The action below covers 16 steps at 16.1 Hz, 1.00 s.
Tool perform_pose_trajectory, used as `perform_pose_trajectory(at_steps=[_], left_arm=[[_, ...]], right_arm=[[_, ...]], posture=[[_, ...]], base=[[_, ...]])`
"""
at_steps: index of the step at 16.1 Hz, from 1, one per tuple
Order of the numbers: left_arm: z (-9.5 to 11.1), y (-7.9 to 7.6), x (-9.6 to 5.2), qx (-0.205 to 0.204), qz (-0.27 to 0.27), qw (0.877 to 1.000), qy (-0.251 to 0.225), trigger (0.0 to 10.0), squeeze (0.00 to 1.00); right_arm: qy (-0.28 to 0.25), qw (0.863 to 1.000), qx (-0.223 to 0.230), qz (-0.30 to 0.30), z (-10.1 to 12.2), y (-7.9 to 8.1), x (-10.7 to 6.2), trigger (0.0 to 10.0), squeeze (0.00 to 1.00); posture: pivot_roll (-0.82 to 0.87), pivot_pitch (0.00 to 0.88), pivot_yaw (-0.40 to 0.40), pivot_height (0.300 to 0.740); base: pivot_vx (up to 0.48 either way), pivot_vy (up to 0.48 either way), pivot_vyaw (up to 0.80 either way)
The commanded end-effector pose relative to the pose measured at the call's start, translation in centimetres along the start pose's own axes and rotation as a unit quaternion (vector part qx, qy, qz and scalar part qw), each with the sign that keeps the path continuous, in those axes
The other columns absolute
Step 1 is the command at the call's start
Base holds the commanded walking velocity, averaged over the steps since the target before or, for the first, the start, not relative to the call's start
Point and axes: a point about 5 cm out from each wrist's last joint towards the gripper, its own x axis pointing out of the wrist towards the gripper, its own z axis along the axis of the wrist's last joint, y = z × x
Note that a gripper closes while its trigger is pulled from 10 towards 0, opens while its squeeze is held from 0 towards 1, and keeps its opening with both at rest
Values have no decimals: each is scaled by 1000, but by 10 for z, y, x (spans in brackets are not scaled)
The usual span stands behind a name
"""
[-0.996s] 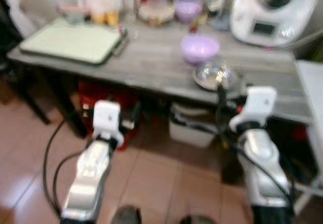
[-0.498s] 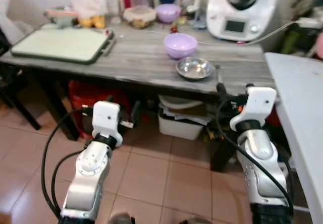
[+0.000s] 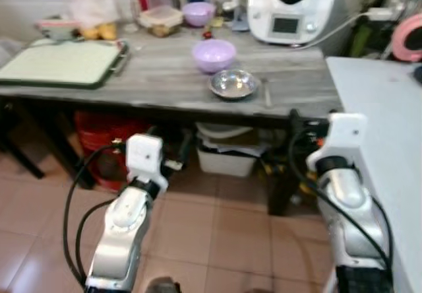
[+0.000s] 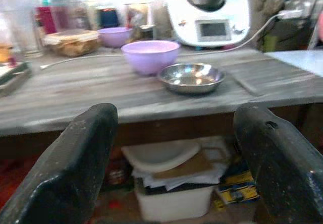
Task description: Setting the table
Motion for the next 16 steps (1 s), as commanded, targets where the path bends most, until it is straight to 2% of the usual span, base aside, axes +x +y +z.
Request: perform_pose_trajectory(at_steps=[1, 4, 10, 16], left_arm=[[1, 3, -1, 0, 2, 1000, -1, 10000, 0], [1, 2, -1, -2, 1, 1000, -1, 10000, 0], [1, 3, -2, 0, 2, 1000, 0, 10000, 0], [1, 3, -2, 0, 3, 1000, 1, 10000, 0]], right_arm=[[3, 1000, 1, 6, 0, 3, 1, 10000, 0], [6, 1000, 3, 9, 0, 4, 0, 10000, 0], [11, 1000, 5, 16, -1, 5, -1, 10000, 0], [11, 1000, 6, 17, -1, 5, -1, 10000, 0]], posture=[[22, 16, 6, 740], [19, 18, 5, 740], [18, 21, 3, 740], [19, 21, 3, 740]], base=[[0, -307, 0], [0, -306, 0], [0, -277, -425], [0, 0, 0]])
